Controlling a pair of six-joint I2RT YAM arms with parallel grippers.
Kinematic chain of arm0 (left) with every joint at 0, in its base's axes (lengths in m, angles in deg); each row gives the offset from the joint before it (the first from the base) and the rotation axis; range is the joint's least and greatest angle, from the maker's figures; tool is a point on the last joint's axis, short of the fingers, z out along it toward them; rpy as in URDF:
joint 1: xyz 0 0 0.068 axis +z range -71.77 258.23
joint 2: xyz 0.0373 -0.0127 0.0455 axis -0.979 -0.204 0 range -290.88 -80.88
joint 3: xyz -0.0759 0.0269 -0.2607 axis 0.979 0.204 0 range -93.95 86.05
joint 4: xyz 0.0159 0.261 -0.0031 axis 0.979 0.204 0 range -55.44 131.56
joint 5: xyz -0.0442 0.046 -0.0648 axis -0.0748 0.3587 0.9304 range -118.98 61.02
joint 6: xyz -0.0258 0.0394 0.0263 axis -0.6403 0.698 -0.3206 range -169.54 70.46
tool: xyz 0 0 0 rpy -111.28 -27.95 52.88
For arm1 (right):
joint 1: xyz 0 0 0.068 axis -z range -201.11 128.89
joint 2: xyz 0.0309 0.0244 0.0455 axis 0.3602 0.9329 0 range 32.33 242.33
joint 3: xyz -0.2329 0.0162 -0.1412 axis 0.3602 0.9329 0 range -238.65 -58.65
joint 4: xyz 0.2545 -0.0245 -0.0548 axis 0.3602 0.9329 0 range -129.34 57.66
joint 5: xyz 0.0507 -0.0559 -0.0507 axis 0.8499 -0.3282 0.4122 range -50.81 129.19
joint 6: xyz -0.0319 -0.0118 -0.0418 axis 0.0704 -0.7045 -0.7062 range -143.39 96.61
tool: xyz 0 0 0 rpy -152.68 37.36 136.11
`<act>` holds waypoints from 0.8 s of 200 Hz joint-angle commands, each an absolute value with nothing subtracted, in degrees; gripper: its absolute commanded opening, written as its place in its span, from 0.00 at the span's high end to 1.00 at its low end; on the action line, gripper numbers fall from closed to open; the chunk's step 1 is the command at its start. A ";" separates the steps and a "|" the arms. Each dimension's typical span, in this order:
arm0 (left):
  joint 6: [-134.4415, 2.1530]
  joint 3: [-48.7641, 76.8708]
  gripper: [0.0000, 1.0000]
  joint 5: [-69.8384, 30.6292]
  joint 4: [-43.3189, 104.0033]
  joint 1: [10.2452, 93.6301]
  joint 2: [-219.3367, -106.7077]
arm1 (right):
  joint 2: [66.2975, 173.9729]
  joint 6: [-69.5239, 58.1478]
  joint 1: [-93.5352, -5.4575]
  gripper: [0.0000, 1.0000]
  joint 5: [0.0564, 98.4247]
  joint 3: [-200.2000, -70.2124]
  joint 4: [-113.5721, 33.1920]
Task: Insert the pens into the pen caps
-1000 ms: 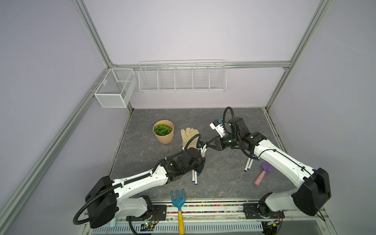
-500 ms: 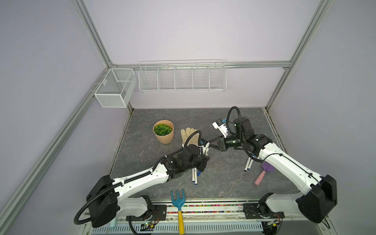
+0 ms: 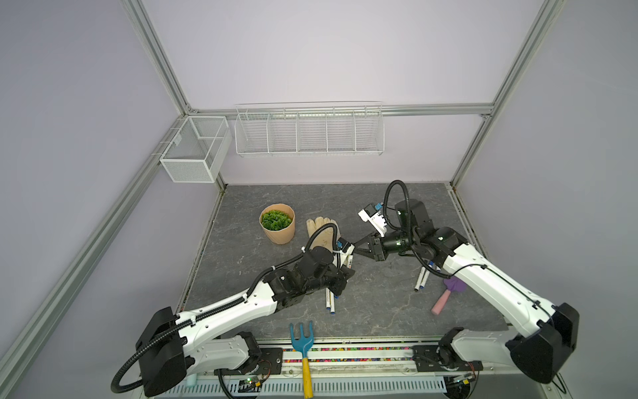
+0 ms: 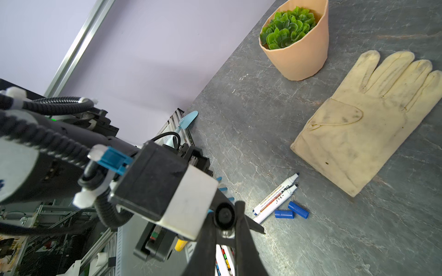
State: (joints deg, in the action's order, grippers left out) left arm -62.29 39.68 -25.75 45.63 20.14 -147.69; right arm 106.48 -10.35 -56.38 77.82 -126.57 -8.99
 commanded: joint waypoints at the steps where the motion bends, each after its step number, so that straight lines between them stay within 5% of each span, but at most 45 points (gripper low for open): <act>1: -62.64 36.66 1.00 -34.08 21.02 22.33 -143.43 | 107.93 -11.70 -60.07 0.93 82.12 -121.62 15.13; 77: -60.00 37.82 1.00 -31.84 21.46 19.86 -147.15 | 107.87 -12.19 -60.39 0.92 78.91 -124.55 10.58; 160: -54.54 47.23 1.00 -34.91 10.93 14.51 -147.11 | 106.89 -13.81 -58.67 0.77 72.24 -130.99 13.66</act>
